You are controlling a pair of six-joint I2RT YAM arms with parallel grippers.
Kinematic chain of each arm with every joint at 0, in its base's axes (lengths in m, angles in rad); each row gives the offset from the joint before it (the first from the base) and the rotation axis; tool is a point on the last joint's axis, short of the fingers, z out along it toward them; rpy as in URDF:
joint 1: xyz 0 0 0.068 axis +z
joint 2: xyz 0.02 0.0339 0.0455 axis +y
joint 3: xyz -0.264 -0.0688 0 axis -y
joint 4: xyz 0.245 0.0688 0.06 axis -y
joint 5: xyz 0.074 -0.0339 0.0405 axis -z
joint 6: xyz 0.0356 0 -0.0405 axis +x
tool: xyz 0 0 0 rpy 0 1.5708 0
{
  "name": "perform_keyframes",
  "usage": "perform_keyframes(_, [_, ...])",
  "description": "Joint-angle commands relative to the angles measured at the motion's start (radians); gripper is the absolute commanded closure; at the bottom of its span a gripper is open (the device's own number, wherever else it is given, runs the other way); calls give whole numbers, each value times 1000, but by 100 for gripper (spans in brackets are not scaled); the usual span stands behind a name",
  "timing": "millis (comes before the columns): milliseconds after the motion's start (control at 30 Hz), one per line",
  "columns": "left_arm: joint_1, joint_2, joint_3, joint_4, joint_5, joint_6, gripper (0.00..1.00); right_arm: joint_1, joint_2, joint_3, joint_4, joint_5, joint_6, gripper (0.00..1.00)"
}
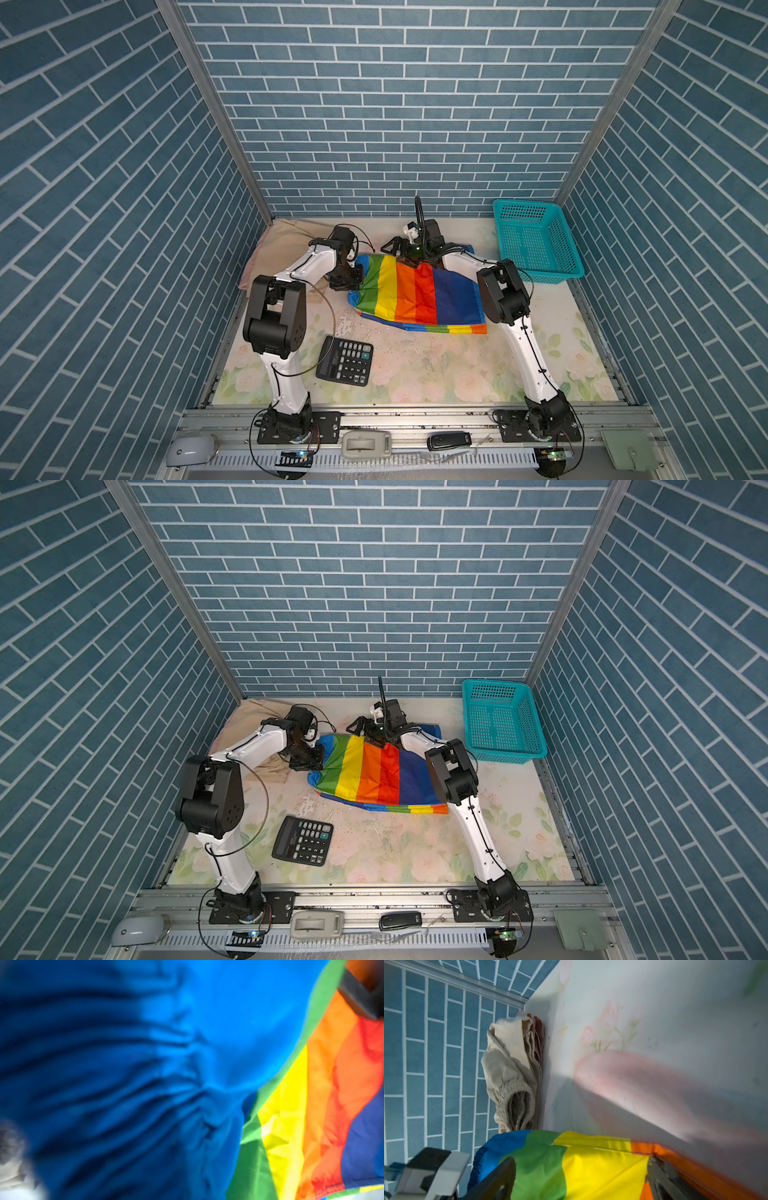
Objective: Fold and stack the shorts
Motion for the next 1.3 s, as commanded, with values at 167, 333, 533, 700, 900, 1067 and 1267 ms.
perform_keyframes(167, [-8, -1, -1, 100, 88, -104, 100, -22, -215, -26, -141, -2, -84, 1])
perform_keyframes(333, [-19, -2, 3, 134, 97, -134, 100, 28, -524, -374, -216, 122, -247, 1])
perform_keyframes(533, [-36, 7, 6, 145, 84, -140, 100, 117, -708, -809, 128, 79, -56, 1])
perform_keyframes(700, [-36, -4, -8, 144, 65, -128, 100, 222, -720, -930, 172, 93, -43, 1])
perform_keyframes(900, [-36, -9, -19, 146, 47, -119, 100, 251, -692, -1066, 279, 116, -1, 1])
perform_keyframes(1067, [-23, -17, -15, 131, 35, -104, 100, 254, -680, -1160, 316, 113, 3, 1])
perform_keyframes(1267, [-3, -54, 11, 62, -26, -50, 100, 211, -836, -1117, 137, 105, -81, 1])
